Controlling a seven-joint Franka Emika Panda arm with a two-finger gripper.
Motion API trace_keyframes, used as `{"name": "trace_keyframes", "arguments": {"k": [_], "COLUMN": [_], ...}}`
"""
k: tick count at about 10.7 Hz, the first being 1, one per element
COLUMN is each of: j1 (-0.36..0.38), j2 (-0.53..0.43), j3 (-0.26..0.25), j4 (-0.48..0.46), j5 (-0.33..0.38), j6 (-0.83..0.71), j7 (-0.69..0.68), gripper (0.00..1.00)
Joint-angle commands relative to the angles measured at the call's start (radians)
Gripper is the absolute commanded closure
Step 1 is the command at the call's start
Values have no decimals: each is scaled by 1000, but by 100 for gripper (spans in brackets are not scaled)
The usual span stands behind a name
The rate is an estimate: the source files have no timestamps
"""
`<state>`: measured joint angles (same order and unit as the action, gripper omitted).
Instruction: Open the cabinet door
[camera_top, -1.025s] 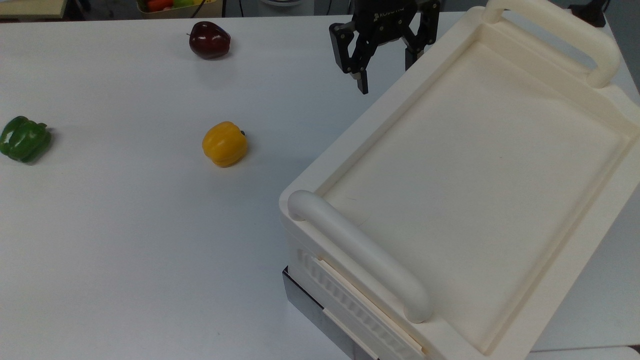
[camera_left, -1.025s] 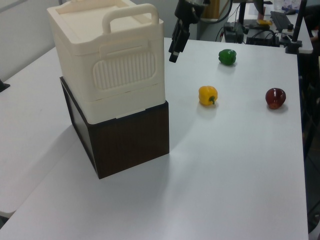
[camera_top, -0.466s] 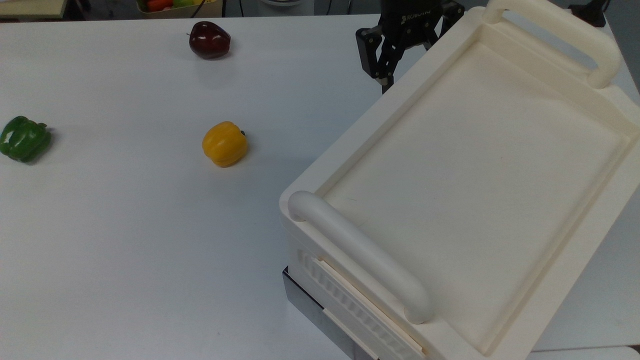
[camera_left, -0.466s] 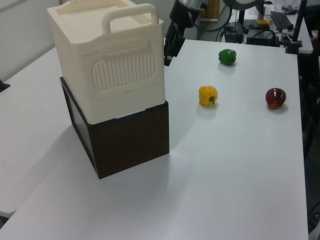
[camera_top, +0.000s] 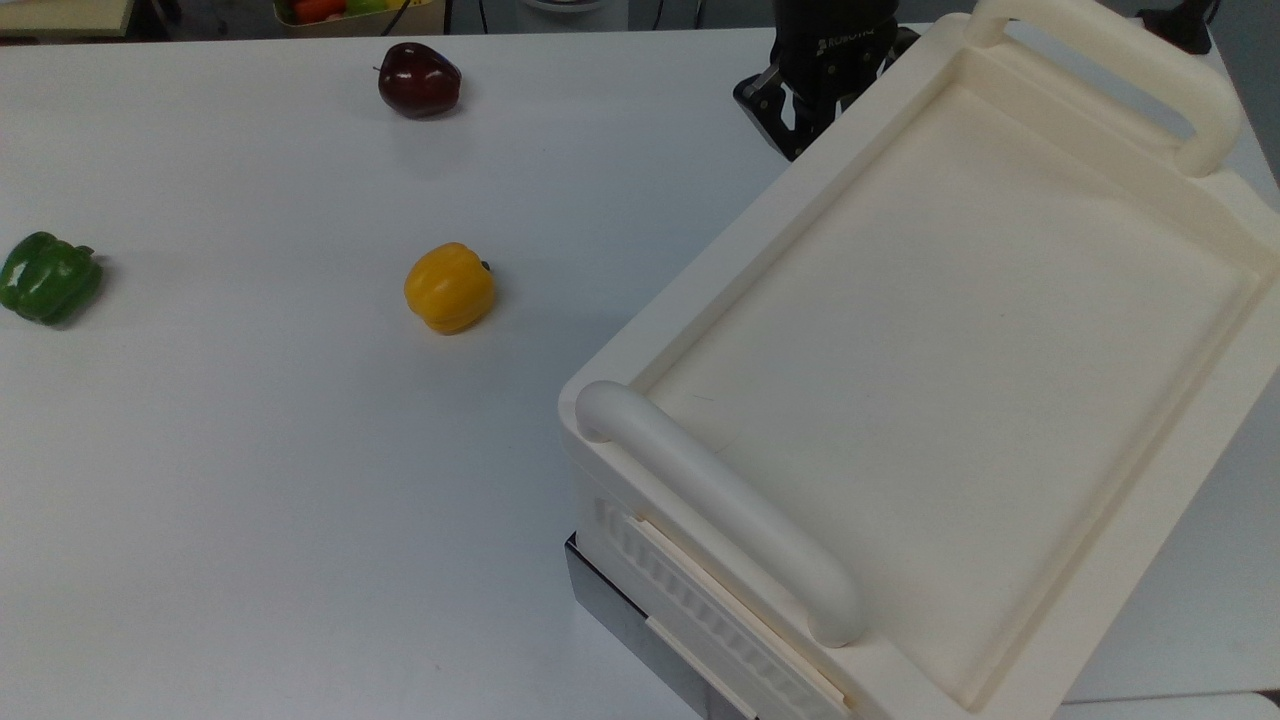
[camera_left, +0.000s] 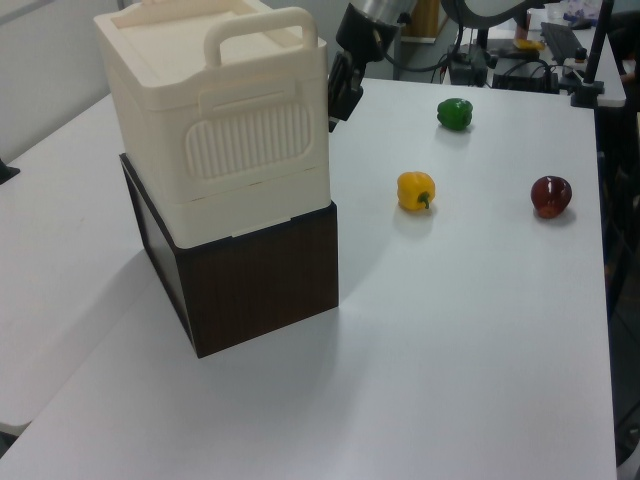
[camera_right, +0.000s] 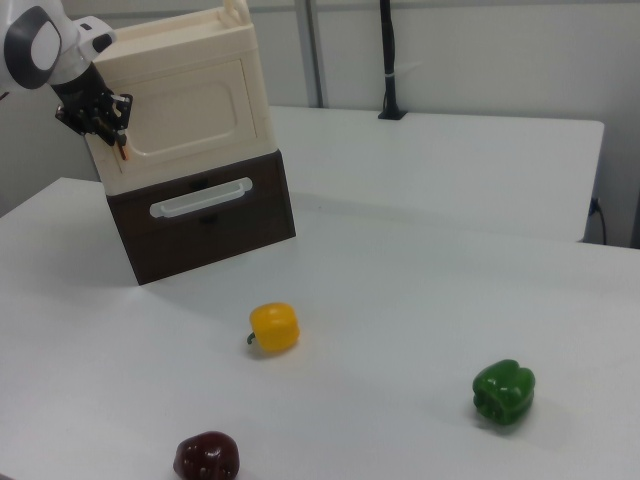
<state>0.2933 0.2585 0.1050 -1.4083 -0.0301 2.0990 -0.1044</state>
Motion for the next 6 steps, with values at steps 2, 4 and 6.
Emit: {"name": "trace_keyframes", "arguments": {"k": [2,4,6], "j1": [10,9,3], "j2": [24,16,4], "j3": [-2,-2,-2], "j4": [11,6,-1], "j5": [-51,-51,-45], "j6": [46,41,27], "j7": [18,11,-21], "gripper": [100,100,100]}}
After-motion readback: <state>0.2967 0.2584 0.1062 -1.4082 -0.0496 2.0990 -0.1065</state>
